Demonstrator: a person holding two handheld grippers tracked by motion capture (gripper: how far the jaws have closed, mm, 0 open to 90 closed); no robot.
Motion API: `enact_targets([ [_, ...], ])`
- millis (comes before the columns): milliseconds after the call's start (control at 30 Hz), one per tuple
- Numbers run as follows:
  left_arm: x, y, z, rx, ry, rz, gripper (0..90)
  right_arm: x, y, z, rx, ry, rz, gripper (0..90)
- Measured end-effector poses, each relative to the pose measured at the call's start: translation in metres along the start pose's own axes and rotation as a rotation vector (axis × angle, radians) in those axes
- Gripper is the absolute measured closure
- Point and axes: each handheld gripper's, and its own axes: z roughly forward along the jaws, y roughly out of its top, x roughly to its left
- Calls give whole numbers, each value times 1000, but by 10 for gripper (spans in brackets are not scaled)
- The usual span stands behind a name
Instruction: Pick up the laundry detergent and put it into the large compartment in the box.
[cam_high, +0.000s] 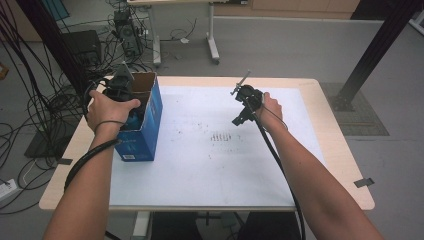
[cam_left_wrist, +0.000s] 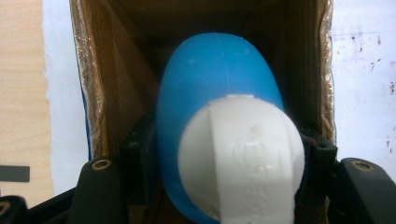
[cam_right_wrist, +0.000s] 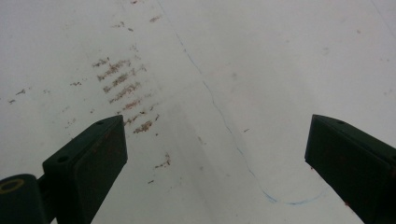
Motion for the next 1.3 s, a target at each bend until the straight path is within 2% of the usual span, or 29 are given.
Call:
enact_targets([
  [1300,-1,0,0,9,10,3,373,-2,-1,-3,-7,-6,2,53],
])
